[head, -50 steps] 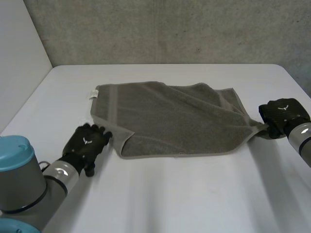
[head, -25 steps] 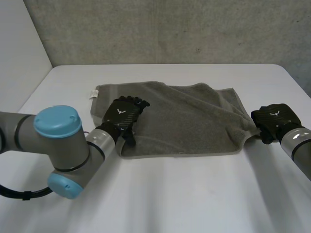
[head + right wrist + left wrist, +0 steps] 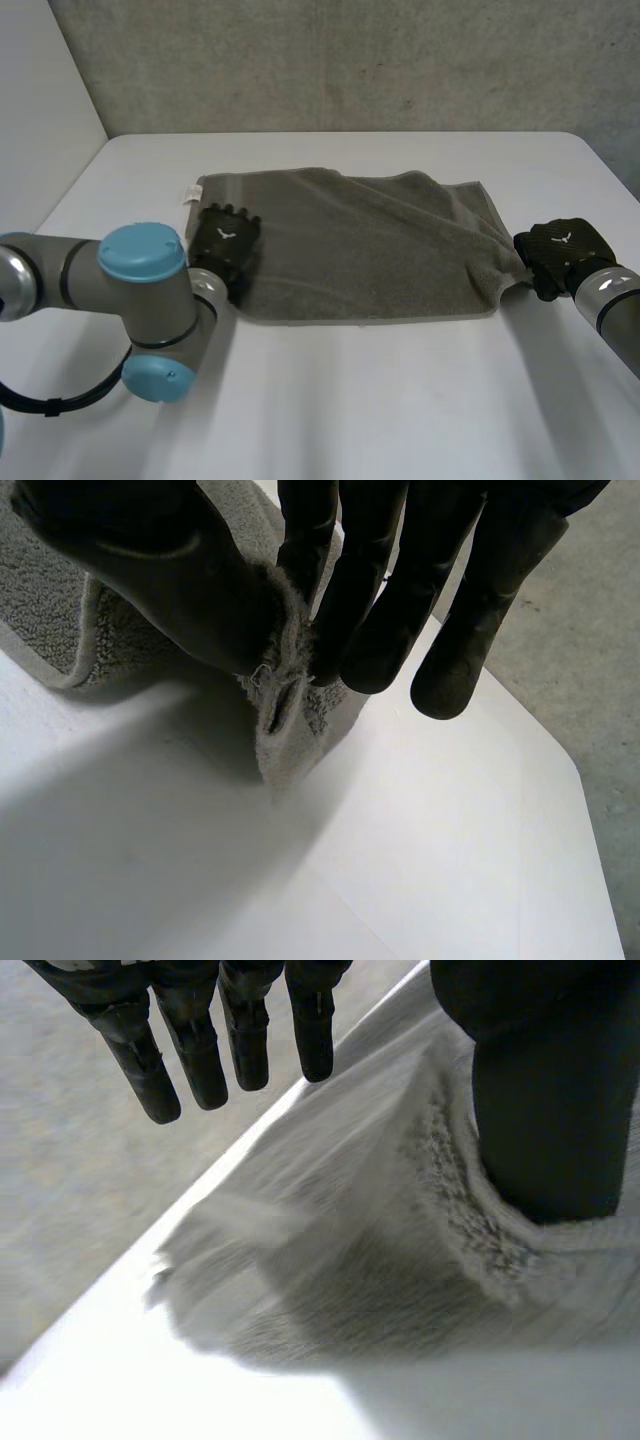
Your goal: Fold the towel.
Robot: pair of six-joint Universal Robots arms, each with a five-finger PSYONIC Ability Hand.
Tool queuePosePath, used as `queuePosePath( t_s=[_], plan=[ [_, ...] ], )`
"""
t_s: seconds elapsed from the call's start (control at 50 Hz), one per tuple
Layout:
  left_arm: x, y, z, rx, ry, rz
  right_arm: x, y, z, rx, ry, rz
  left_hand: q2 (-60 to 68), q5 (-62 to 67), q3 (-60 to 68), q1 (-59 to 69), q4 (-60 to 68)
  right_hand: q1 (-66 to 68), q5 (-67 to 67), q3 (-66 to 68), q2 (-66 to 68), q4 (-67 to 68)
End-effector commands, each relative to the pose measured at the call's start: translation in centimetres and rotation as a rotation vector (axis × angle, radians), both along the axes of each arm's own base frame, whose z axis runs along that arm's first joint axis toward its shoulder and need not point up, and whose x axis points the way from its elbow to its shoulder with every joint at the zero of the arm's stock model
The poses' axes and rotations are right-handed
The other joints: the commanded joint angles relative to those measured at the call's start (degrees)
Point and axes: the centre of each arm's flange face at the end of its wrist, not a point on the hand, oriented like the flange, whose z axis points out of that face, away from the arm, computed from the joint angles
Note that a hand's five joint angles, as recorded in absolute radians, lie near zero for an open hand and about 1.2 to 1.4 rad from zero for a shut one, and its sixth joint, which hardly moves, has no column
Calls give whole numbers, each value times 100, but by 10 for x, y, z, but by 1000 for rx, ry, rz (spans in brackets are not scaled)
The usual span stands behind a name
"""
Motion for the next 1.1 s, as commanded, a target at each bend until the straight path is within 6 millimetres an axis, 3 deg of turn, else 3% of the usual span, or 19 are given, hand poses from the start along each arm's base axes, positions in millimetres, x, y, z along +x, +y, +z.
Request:
queuePosePath(
  t_s=[0.02,0.14,0.34,0.44,0.58,0.66,0.84,1.1],
  plan=[
    [40,-14,26,-61,5,203,0,0,1,-3,5,1,321,306,322,316,326,320,259,278,287,305],
    [61,-3,33,-70,11,231,2,2,1,-1,5,9,304,289,305,299,309,320,259,278,287,305],
    [53,42,34,-40,44,-29,8,8,0,4,4,28,220,205,221,215,225,320,259,278,287,305],
    [53,52,33,-36,46,-99,10,10,1,5,0,34,253,238,254,249,258,320,259,278,287,305],
    [65,48,26,9,39,-77,10,11,0,7,0,36,657,642,658,652,662,320,259,278,287,305],
    [71,50,12,71,33,-92,11,10,0,5,0,36,490,475,491,485,495,320,259,278,287,305],
    [65,52,-8,122,32,-154,10,11,0,8,1,36,18,3,19,13,23,320,259,278,287,305],
    [61,37,-13,95,38,-153,10,10,-1,8,1,36,387,372,389,383,392,320,259,278,287,305]
  ],
)
